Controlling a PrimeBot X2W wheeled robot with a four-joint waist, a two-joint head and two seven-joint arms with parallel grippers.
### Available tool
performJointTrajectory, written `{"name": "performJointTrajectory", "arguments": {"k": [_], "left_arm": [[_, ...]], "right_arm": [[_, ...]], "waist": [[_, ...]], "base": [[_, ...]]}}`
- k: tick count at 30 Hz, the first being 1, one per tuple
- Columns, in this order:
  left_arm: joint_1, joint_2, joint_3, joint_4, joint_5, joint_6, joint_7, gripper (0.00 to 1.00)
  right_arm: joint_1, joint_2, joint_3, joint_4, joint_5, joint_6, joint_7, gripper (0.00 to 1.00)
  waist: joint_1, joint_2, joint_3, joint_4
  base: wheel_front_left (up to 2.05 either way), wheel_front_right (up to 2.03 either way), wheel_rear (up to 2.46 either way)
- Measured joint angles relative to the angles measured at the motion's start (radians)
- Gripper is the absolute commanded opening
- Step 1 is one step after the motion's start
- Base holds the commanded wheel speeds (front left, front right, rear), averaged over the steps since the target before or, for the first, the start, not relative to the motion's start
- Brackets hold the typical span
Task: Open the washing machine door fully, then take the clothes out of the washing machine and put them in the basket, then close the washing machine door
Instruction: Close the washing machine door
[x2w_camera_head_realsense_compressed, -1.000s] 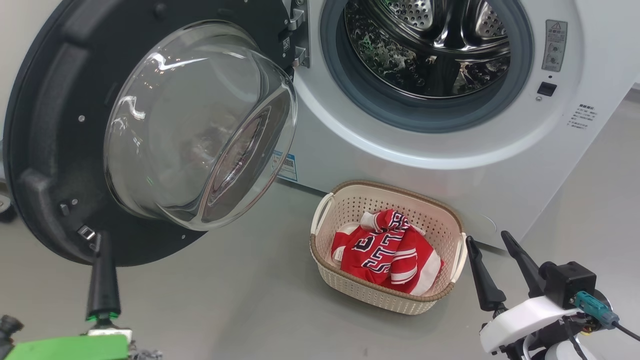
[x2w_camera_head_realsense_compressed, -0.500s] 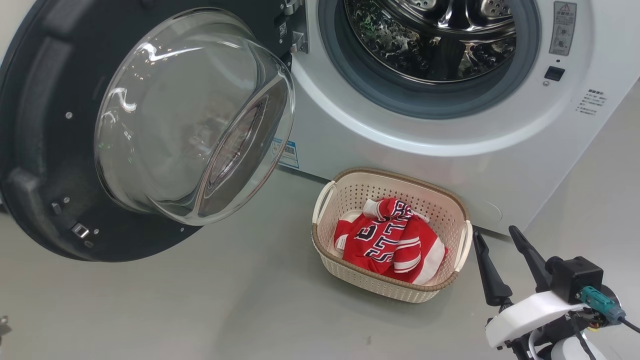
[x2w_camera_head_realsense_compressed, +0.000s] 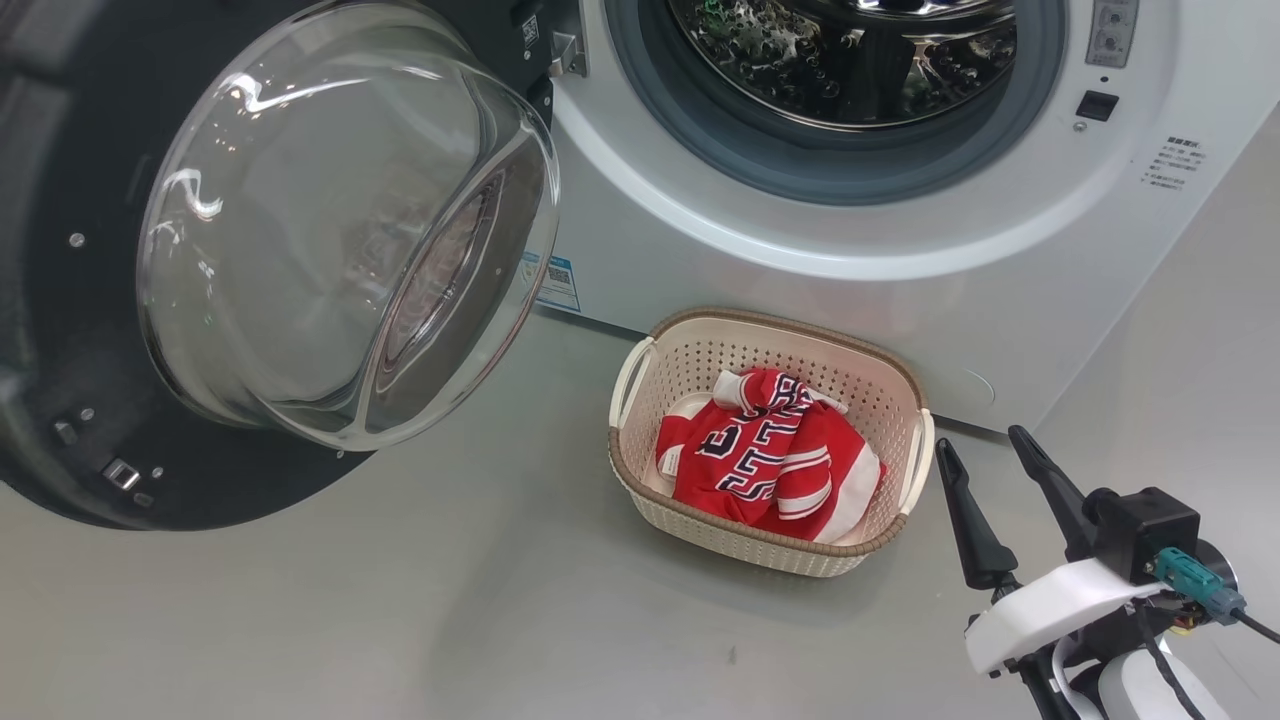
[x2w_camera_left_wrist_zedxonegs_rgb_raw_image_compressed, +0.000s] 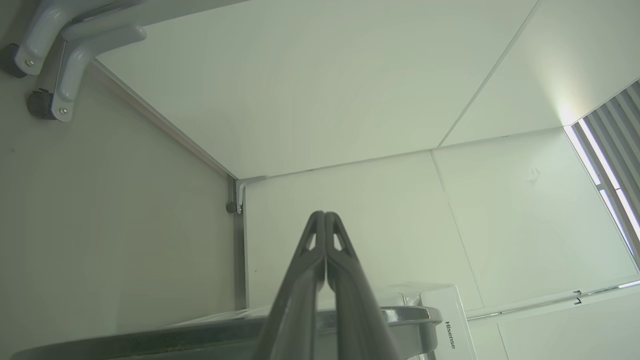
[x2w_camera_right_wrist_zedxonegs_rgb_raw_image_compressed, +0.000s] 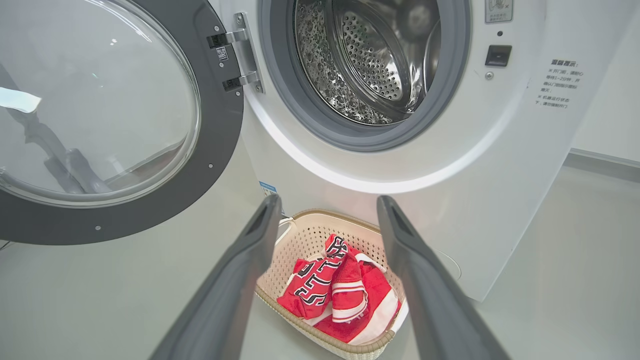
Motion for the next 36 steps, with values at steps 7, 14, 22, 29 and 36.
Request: {"name": "performJointTrajectory", "arguments": {"k": [7, 14, 22, 29, 36], "left_arm": [[-0.042, 0.033, 0.000, 0.099, -0.025, 0.030, 0.023, 0.00], [-0.066, 0.056, -0.041, 0.141, -0.025, 0.027, 0.091, 0.00], [-0.067, 0.066, -0.065, 0.174, -0.025, -0.005, 0.142, 0.00], [-0.061, 0.093, -0.065, 0.189, -0.025, -0.035, 0.179, 0.00], [-0.025, 0.103, -0.062, 0.183, -0.035, -0.086, 0.229, 0.00]], "right_arm": [[-0.011, 0.000, 0.009, 0.001, 0.000, 0.010, 0.003, 1.00], [-0.030, -0.002, 0.009, 0.001, 0.000, 0.012, 0.009, 1.00], [-0.036, -0.003, 0.004, 0.001, 0.000, 0.016, 0.009, 1.00], [-0.046, -0.003, 0.002, 0.002, 0.000, 0.014, 0.007, 1.00], [-0.048, 0.000, -0.004, 0.005, 0.001, 0.014, 0.001, 1.00]], "waist": [[0.0000, 0.0000, 0.014, -0.029], [0.0000, 0.0000, 0.030, -0.060], [0.0000, 0.0000, 0.043, -0.086], [0.0000, 0.0000, 0.053, -0.102], [0.0000, 0.0000, 0.060, -0.114]], "base": [[0.00, 0.00, 0.00], [0.00, 0.00, 0.00], [0.00, 0.00, 0.00], [0.00, 0.00, 0.00], [0.00, 0.00, 0.00]]}}
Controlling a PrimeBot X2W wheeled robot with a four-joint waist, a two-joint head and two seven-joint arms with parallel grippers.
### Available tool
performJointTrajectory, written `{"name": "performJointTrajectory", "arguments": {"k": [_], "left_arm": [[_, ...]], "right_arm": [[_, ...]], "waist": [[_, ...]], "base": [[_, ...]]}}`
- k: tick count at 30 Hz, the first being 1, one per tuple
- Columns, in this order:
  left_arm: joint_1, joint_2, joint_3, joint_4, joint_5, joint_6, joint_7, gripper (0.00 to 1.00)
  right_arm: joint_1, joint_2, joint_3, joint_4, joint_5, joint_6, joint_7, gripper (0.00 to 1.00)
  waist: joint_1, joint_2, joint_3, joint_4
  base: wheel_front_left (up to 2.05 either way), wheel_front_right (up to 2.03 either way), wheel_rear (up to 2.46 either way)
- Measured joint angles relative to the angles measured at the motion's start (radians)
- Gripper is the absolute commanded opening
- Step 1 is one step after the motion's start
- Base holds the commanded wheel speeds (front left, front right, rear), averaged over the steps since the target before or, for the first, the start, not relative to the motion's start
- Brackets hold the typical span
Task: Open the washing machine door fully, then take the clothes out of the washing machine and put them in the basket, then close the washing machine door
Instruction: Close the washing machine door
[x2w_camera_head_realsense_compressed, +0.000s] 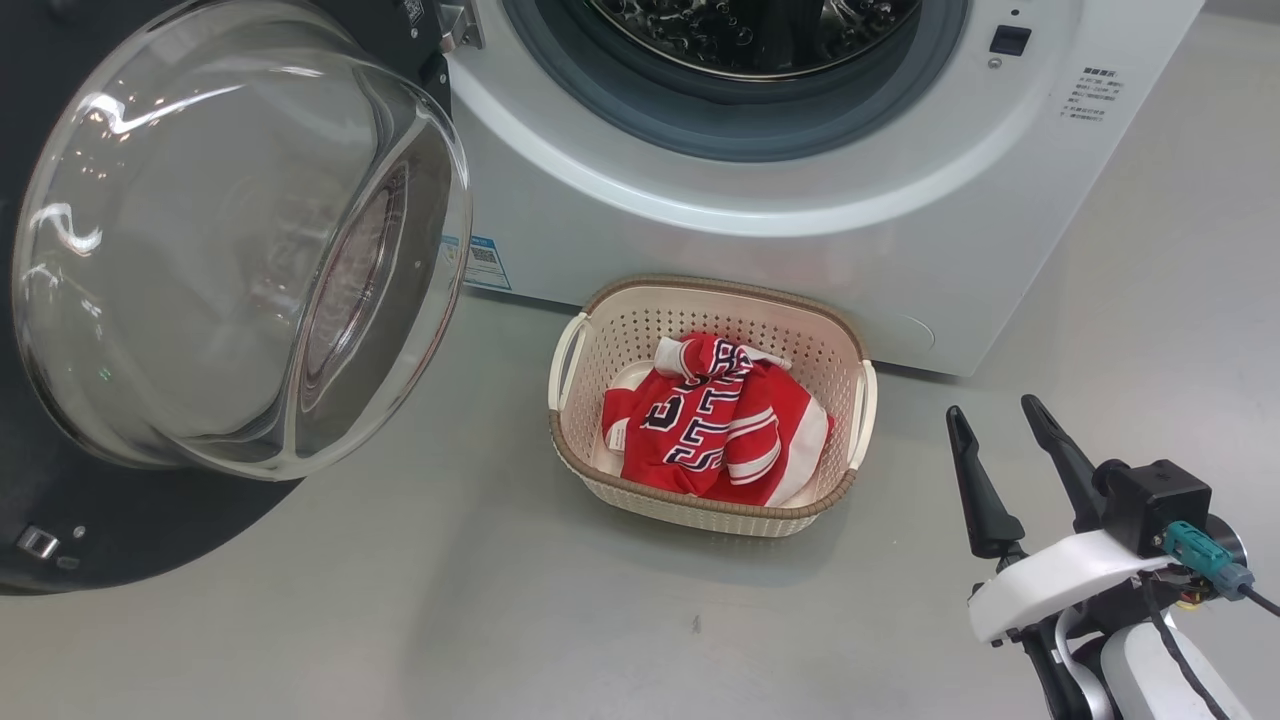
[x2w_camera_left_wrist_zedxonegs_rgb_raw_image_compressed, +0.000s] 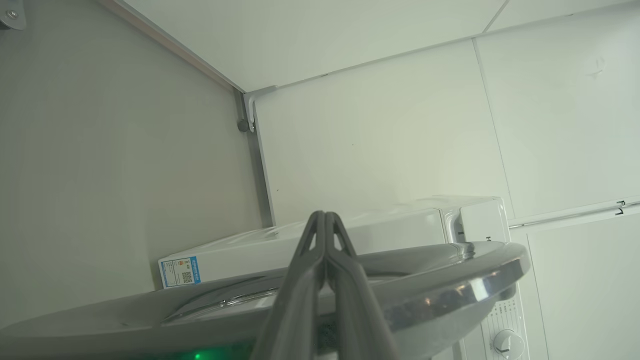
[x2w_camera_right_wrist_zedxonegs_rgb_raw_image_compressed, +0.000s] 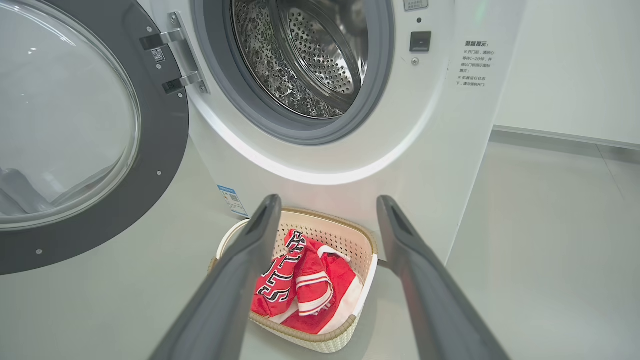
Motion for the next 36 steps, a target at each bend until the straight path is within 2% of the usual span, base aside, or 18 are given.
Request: {"name": "performJointTrajectory", "arguments": {"k": [5, 16, 29, 36], "left_arm": [[0.030, -0.006, -0.017, -0.015, -0.007, -0.027, 0.044, 0.00], [0.104, -0.041, -0.075, -0.101, -0.005, -0.057, 0.125, 0.00], [0.169, -0.091, -0.112, -0.242, -0.010, -0.063, 0.191, 0.00], [0.206, -0.117, -0.165, -0.318, -0.015, -0.070, 0.235, 0.00]], "right_arm": [[0.000, 0.000, -0.005, 0.005, 0.001, 0.000, -0.004, 1.00], [-0.007, 0.002, -0.005, 0.019, 0.001, 0.000, -0.020, 1.00], [-0.009, 0.016, 0.005, 0.031, 0.003, 0.002, -0.029, 1.00], [-0.009, 0.023, 0.006, 0.047, 0.009, 0.002, -0.031, 1.00]], "waist": [[0.0000, 0.0000, 0.002, -0.003], [0.0000, 0.0000, -0.004, -0.011], [0.0000, 0.0000, -0.010, -0.039], [0.0000, 0.0000, -0.019, -0.070]], "base": [[0.00, 0.00, 0.00], [0.00, 0.00, 0.00], [0.00, 0.00, 0.00], [0.00, 0.00, 0.00]]}}
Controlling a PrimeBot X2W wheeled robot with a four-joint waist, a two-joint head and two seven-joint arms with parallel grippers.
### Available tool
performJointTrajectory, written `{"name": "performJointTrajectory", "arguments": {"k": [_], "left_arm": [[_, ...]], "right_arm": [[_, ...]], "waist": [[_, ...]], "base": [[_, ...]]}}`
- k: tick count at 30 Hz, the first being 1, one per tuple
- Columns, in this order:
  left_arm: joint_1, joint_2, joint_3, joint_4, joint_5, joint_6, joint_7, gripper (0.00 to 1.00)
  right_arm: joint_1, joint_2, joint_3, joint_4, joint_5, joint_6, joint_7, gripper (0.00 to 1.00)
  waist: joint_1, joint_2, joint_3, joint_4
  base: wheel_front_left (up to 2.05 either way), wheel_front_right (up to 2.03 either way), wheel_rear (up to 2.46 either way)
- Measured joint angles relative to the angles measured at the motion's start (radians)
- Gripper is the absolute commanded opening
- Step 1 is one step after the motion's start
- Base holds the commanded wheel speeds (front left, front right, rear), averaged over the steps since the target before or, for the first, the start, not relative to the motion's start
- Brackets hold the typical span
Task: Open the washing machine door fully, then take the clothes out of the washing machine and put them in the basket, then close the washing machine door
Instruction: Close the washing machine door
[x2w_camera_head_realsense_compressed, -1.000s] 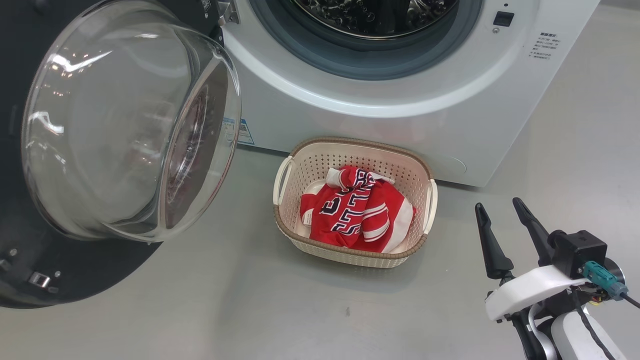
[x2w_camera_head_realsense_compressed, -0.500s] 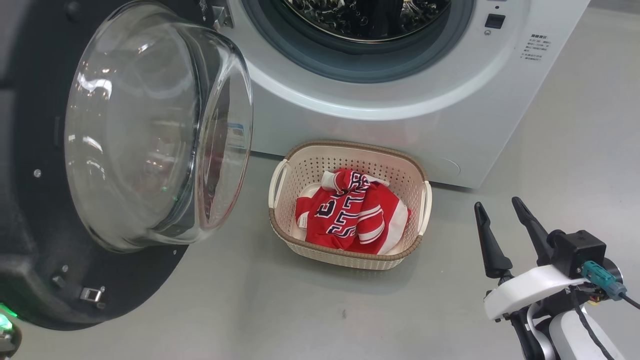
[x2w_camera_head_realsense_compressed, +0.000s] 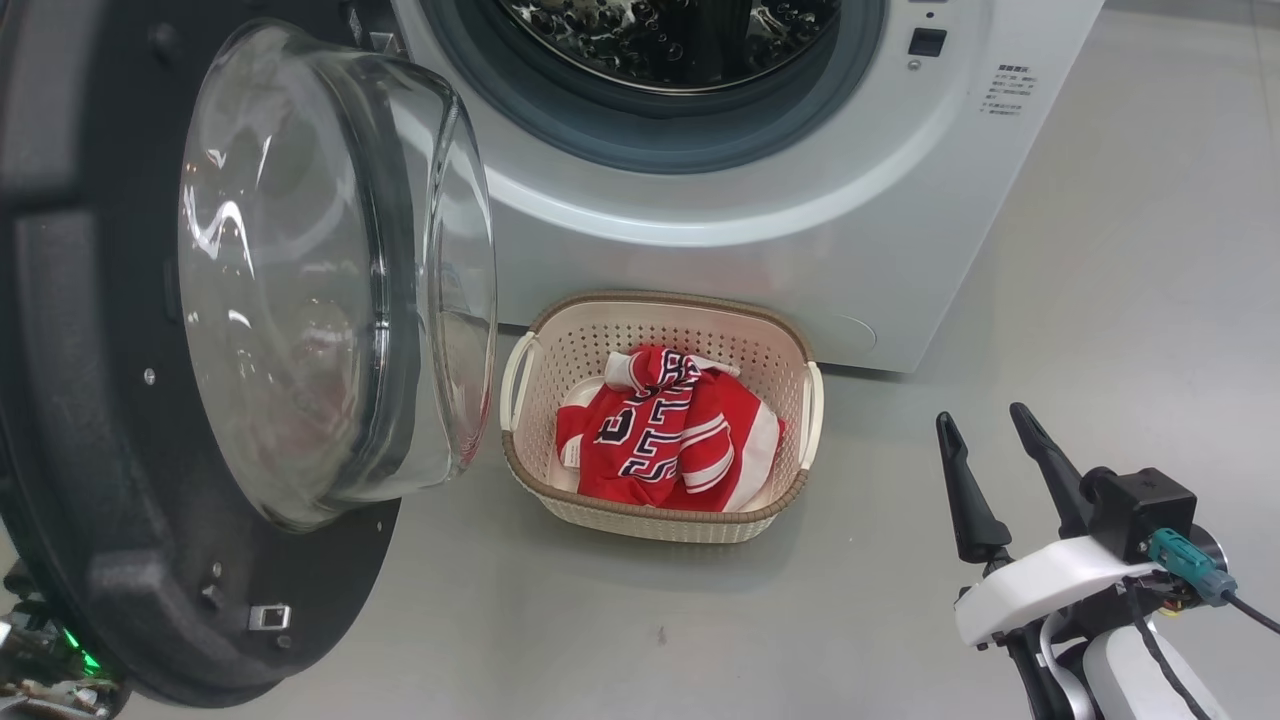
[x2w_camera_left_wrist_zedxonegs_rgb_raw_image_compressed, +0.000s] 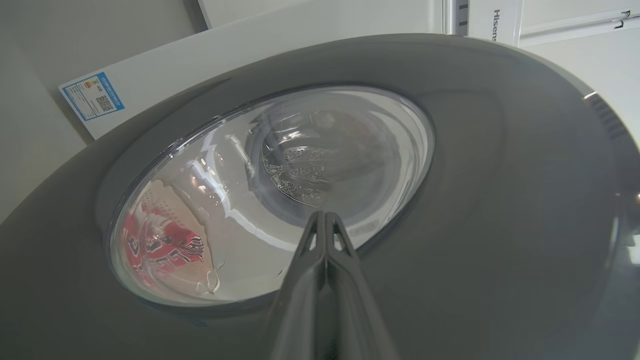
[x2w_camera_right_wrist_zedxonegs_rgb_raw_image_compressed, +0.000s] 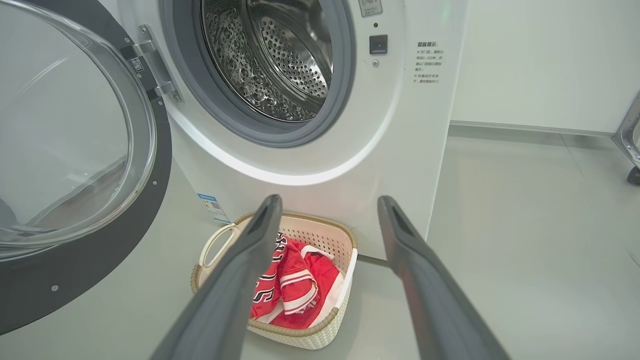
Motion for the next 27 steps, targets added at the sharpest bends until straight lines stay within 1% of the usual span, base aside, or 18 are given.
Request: {"name": "performJointTrajectory", "arguments": {"k": [6, 16, 27], "left_arm": [[0.043, -0.016, -0.017, -0.033, 0.006, 0.000, 0.009, 0.00], [0.066, -0.061, -0.038, -0.094, 0.010, 0.000, 0.013, 0.00], [0.082, -0.092, -0.037, -0.132, 0.016, 0.000, 0.006, 0.00]], "right_arm": [[0.000, 0.009, 0.004, 0.006, 0.001, 0.000, -0.008, 1.00], [0.000, 0.009, 0.004, 0.019, 0.002, 0.000, -0.017, 1.00], [0.001, 0.011, -0.003, 0.022, 0.010, -0.001, -0.029, 1.00]], "waist": [[0.0000, 0.0000, -0.006, -0.032], [0.0000, 0.0000, -0.010, -0.080], [0.0000, 0.0000, -0.017, -0.099]], "base": [[0.00, 0.00, 0.00], [0.00, 0.00, 0.00], [0.00, 0.00, 0.00]]}}
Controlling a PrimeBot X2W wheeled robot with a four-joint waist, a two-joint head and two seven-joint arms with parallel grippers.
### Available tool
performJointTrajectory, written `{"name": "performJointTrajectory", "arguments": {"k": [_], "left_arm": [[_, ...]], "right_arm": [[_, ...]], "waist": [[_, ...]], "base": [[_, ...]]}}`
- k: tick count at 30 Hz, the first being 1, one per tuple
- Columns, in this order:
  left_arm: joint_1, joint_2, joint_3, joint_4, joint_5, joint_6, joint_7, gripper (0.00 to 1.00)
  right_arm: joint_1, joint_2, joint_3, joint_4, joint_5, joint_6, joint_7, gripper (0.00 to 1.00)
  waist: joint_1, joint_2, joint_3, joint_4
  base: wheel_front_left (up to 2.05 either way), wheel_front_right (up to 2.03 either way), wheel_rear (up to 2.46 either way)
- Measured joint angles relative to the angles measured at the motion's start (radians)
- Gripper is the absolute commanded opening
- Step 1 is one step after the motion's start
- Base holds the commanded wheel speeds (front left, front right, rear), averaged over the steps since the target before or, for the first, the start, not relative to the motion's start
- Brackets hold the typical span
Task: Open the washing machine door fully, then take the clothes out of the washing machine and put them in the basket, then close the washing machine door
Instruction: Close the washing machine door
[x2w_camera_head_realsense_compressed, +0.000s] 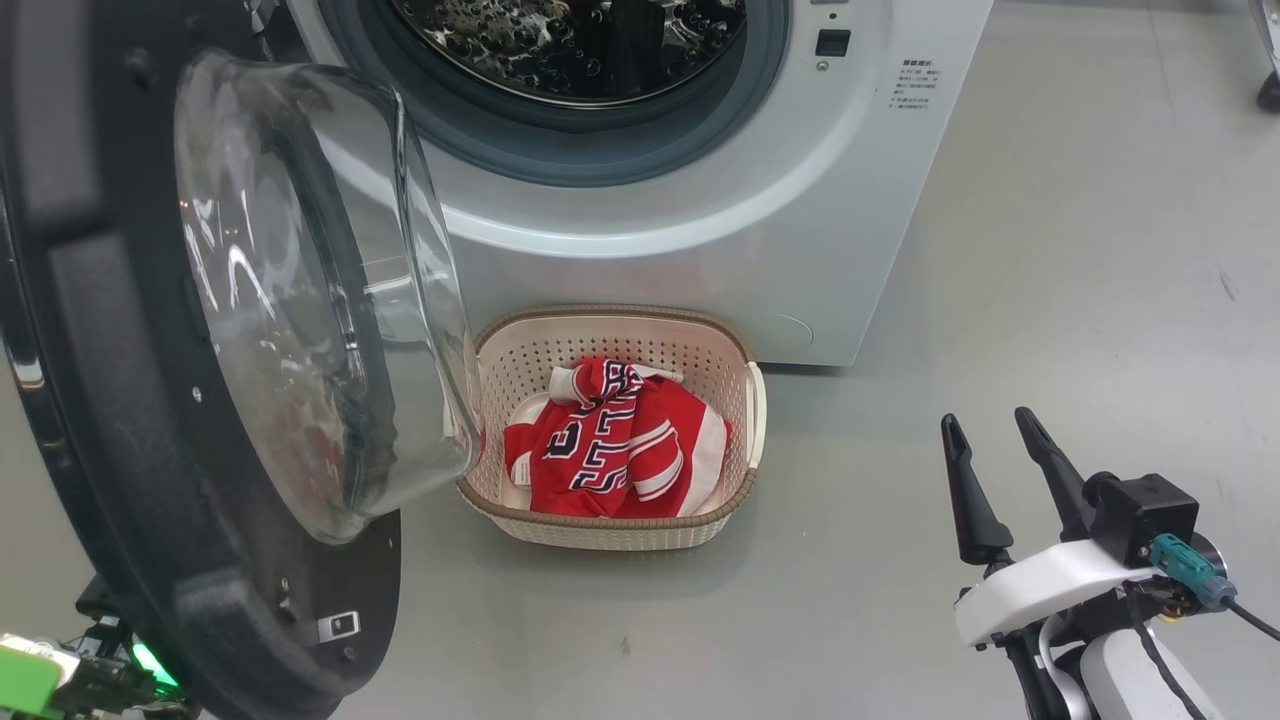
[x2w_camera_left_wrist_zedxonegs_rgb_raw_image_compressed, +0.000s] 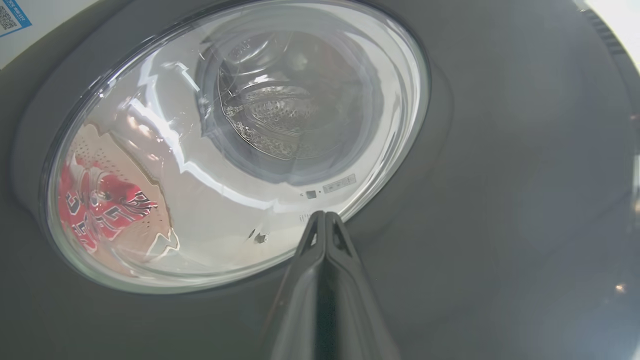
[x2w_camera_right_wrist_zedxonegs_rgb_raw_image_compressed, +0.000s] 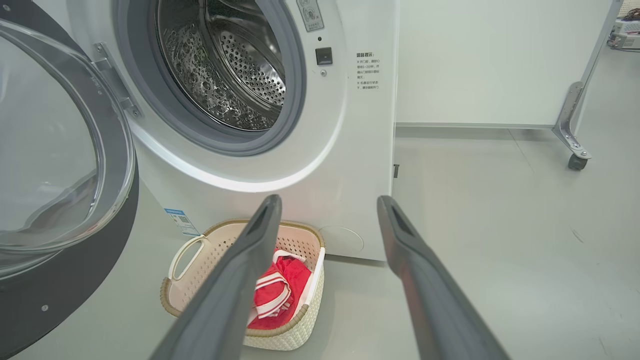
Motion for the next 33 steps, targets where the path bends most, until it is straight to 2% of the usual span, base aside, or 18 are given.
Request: {"name": "performJointTrajectory", "arguments": {"k": [12, 26, 27, 28, 29, 30, 33], "left_arm": [[0.016, -0.042, 0.041, -0.048, -0.002, 0.000, -0.022, 0.00], [0.030, -0.057, 0.141, -0.062, 0.019, 0.000, -0.094, 0.00], [0.030, -0.058, 0.148, -0.062, 0.019, 0.000, -0.100, 0.13], [0.030, -0.058, 0.150, -0.062, 0.019, 0.000, -0.101, 0.38], [0.030, -0.059, 0.150, -0.061, 0.020, 0.000, -0.103, 0.80], [0.030, -0.061, 0.152, -0.061, 0.032, 0.000, -0.111, 1.00], [0.031, -0.060, 0.158, -0.060, 0.096, 0.000, -0.130, 1.00]], "right_arm": [[0.001, -0.001, -0.016, 0.003, 0.008, -0.006, -0.005, 1.00], [0.002, -0.008, -0.024, 0.003, 0.009, -0.009, -0.014, 1.00], [0.002, -0.008, -0.023, 0.003, 0.009, -0.009, -0.014, 1.00], [0.002, -0.008, -0.023, 0.004, 0.009, -0.009, -0.014, 1.00], [0.002, -0.008, -0.023, 0.004, 0.009, -0.009, -0.014, 1.00], [0.002, -0.008, -0.023, 0.004, 0.009, -0.009, -0.014, 1.00], [0.002, -0.008, -0.023, 0.004, 0.009, -0.009, -0.014, 1.00]], "waist": [[0.0000, 0.0000, 0.003, 0.012], [0.0000, 0.0000, 0.005, 0.051], [0.0000, 0.0000, 0.005, 0.052], [0.0000, 0.0000, 0.004, 0.053], [0.0000, 0.0000, 0.004, 0.054], [0.0000, 0.0000, 0.003, 0.055], [0.0000, 0.0000, 0.002, 0.058]], "base": [[0.00, 0.00, 0.00], [0.00, 0.00, 0.00], [0.00, 0.00, 0.00], [0.00, 0.00, 0.00], [0.00, 0.00, 0.00], [0.00, 0.00, 0.00], [0.00, 0.00, 0.00]]}}
